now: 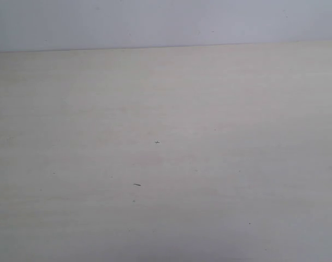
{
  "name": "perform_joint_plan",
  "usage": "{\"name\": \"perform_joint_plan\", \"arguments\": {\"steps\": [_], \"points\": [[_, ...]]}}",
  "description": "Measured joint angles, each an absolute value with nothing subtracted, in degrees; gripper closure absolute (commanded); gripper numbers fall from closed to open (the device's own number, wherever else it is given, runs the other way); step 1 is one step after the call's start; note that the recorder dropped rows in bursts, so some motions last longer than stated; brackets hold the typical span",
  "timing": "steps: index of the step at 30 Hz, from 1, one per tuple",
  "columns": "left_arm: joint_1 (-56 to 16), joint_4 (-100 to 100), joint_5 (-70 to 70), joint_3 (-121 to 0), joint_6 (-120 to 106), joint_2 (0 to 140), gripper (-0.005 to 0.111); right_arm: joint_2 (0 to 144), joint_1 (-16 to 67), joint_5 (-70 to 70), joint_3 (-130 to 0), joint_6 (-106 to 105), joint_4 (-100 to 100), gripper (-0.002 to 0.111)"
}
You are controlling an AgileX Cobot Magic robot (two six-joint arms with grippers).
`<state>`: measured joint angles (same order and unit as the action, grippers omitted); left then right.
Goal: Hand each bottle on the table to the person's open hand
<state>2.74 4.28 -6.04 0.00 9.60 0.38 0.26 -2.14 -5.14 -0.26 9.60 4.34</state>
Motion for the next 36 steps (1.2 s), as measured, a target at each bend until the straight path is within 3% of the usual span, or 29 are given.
{"name": "perform_joint_plan", "arguments": {"steps": [36], "points": [[4.5, 4.3, -6.0, 0.0, 9.5, 0.4, 0.107, 0.3, -2.1, -5.1, -0.3, 9.6, 4.3, 0.108]]}}
